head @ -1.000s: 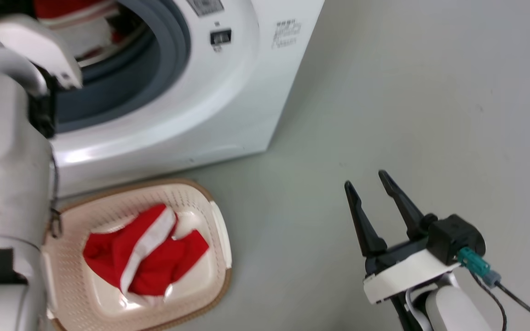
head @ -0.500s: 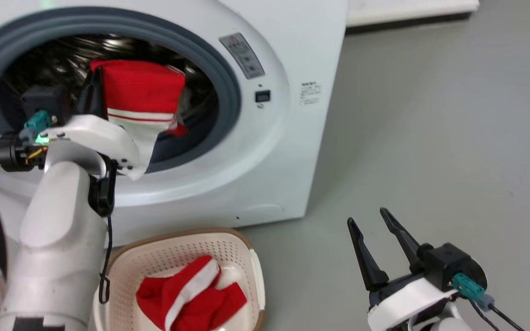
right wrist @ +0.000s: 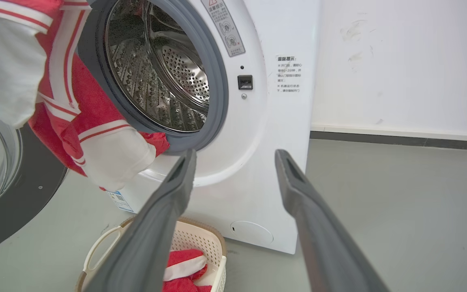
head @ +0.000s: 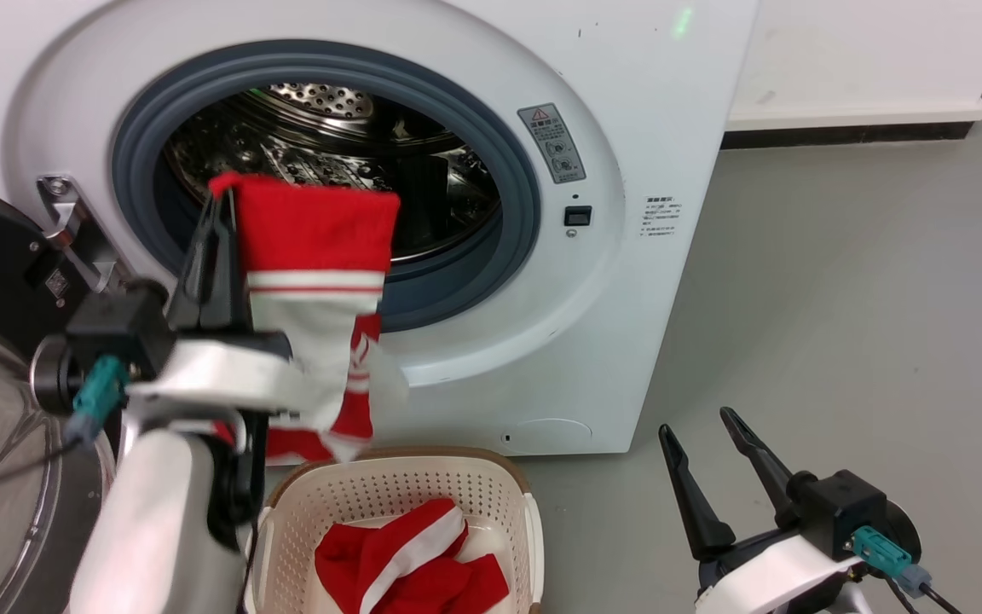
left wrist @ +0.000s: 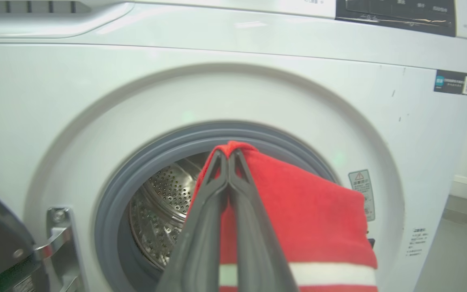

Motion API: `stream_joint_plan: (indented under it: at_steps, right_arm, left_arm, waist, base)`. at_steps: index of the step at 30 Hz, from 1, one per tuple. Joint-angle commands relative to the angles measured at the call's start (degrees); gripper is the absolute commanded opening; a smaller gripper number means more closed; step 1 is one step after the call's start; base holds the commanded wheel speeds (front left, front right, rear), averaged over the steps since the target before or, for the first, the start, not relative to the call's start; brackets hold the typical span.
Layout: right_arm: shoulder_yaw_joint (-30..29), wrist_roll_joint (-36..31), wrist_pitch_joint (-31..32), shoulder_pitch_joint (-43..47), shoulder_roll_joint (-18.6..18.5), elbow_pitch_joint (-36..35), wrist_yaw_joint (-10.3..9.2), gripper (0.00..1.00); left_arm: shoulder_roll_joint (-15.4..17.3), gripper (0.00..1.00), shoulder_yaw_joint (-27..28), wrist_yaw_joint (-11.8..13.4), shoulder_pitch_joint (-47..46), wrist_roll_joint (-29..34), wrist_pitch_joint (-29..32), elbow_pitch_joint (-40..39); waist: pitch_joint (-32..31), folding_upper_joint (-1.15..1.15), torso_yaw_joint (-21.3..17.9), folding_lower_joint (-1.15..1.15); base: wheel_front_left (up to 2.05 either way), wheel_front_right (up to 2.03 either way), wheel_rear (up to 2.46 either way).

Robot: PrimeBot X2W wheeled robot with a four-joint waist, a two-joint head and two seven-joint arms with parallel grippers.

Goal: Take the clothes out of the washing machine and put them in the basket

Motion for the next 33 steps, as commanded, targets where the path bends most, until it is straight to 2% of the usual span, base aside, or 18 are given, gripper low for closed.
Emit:
stream_joint_plan:
  at_steps: [1, 4, 5, 7, 11, 14, 18, 23, 33]
  right_arm:
    - [-0.08, -0.18, 0.19, 1.01, -0.01, -0.41, -0.04, 1.0]
    - [-0.18, -0.28, 0.25, 0.79, -0.01, -0.75, -0.04, 1.0]
    - [-0.19, -0.5, 0.36, 0.85, 0.0, -1.02, -0.04, 1.0]
    - [-0.19, -0.54, 0.53, 0.87, 0.0, -1.39, -0.04, 1.0]
    - [-0.1, -0.84, 0.7, 0.09, -0.01, -1.78, -0.04, 1.0]
    - [-0.08, -1.06, 0.84, -0.25, -0.01, -1.97, -0.04, 1.0]
    - [0.16, -1.14, 0.87, -1.11, 0.0, -2.46, -0.03, 1.0]
    - [0.69, -1.7, 0.83, -2.82, 0.0, -2.94, -0.04, 1.0]
    - [1.5, -2.35, 0.38, -7.45, 0.0, -3.97, -0.03, 1.0]
  left_arm:
    - [-0.4, 0.0, -0.36, 0.98, 3.68, 0.12, 0.93, -3.33]
    - [-0.58, 0.0, -0.48, 2.22, 7.71, 0.14, 2.04, -7.5]
    - [-0.91, 0.0, -0.44, 3.08, 11.83, -0.47, 3.0, -10.23]
    - [-1.2, 0.0, -0.48, 3.74, 15.19, -1.11, 3.66, -11.09]
    - [-2.36, 0.0, -0.87, 4.57, 20.04, -1.84, 3.11, -9.24]
    - [-3.15, 0.0, -1.43, 4.17, 21.51, -2.52, 2.52, -6.63]
    - [-4.86, 0.0, -2.81, 2.53, 21.62, -4.21, 1.46, 1.85]
    - [-6.46, 0.0, -3.65, 0.15, 16.62, -5.85, -0.29, 15.46]
    - [-7.61, 0.0, -4.07, -3.99, -0.16, -7.26, -1.64, 42.32]
  waist:
    - [0.01, 0.0, 0.49, 0.01]
    - [0.41, 0.0, 0.82, 0.01]
    - [0.86, 0.0, 1.12, 0.01]
    - [1.64, 0.0, 1.42, 0.01]
    - [3.34, 0.0, 1.93, 0.01]
    - [4.28, 0.0, 2.17, 0.01]
    - [6.85, 0.0, 2.57, 0.01]
    - [11.23, 0.0, 2.54, 0.01]
    - [23.11, 0.0, 0.26, 0.01]
  base:
    - [0.0, 0.0, 0.0]
    - [0.0, 0.0, 0.0]
    - [0.0, 0.0, 0.0]
    - [0.0, 0.0, 0.0]
    - [0.0, 0.0, 0.0]
    - [0.0, 0.0, 0.0]
    - [0.0, 0.0, 0.0]
    - [0.0, 0.0, 0.0]
    - [0.0, 0.0, 0.0]
